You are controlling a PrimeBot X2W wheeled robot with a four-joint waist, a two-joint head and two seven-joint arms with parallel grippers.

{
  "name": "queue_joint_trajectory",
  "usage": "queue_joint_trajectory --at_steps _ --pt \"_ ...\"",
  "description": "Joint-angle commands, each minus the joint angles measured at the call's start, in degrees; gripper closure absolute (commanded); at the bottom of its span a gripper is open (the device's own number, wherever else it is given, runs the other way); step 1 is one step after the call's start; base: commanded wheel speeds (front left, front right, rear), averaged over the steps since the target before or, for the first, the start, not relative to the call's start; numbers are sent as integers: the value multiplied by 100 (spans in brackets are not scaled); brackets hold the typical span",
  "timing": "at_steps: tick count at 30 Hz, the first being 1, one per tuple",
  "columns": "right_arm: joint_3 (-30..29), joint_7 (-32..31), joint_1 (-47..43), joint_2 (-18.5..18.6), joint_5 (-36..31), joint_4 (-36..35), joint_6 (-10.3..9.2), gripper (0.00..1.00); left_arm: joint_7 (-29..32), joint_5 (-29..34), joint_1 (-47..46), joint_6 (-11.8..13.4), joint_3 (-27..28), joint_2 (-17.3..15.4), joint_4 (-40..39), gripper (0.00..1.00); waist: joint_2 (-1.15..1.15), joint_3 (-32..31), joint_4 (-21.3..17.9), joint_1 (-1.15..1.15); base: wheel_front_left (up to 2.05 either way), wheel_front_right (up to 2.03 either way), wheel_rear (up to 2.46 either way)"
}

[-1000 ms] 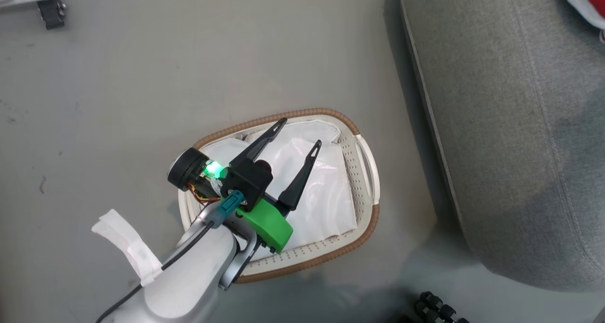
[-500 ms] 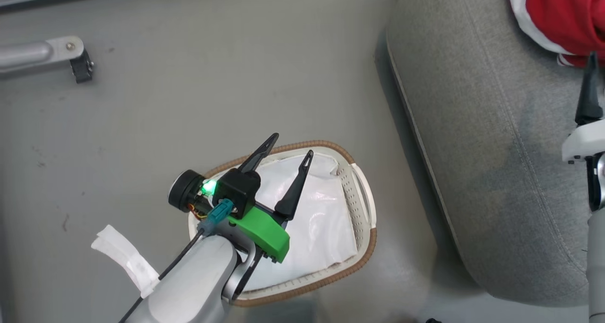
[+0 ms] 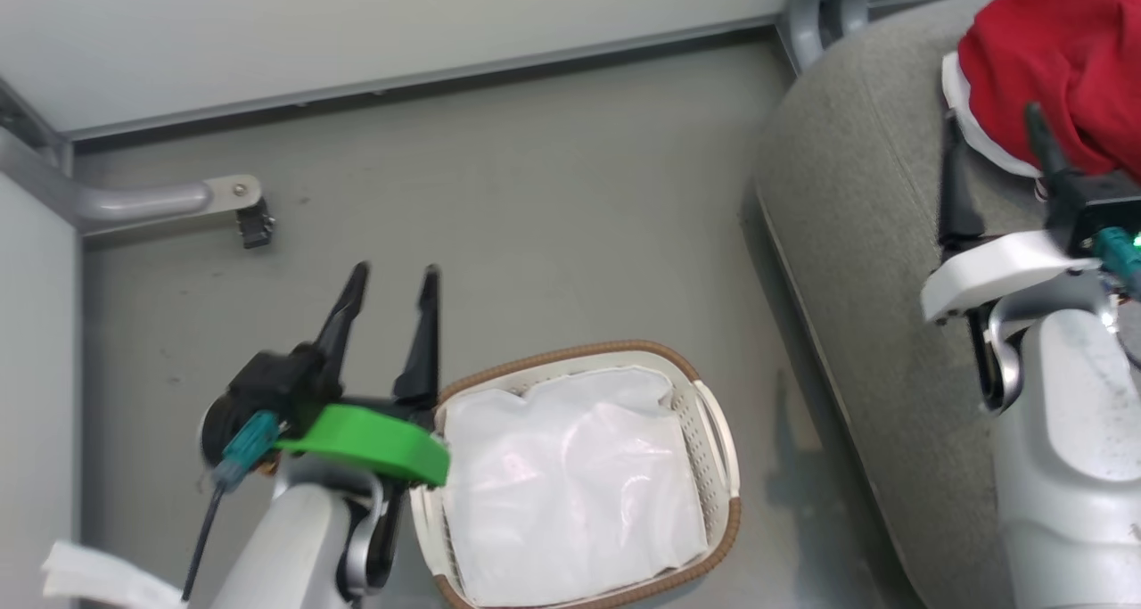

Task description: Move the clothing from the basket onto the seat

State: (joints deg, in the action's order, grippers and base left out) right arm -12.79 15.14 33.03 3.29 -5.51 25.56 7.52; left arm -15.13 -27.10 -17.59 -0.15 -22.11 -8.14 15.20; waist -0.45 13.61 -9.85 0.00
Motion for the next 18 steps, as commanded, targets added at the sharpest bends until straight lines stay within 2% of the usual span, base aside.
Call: queue_joint_trajectory --at_steps 1,8,18 --pt "79 1 -184 -6 89 29 -6 0 0 103 241 5 190 26 -14 0 45 -383 379 0 0 0 0" --pt "562 1 -797 -20 1072 -17 -6 0 -1 355 1043 -154 1206 253 -59 0 45 -766 719 0 0 0 0" --pt "1086 1 -1788 -29 1563 -261 -6 0 0 599 1829 -334 1882 482 -9 0 45 -1028 861 0 0 0 0"
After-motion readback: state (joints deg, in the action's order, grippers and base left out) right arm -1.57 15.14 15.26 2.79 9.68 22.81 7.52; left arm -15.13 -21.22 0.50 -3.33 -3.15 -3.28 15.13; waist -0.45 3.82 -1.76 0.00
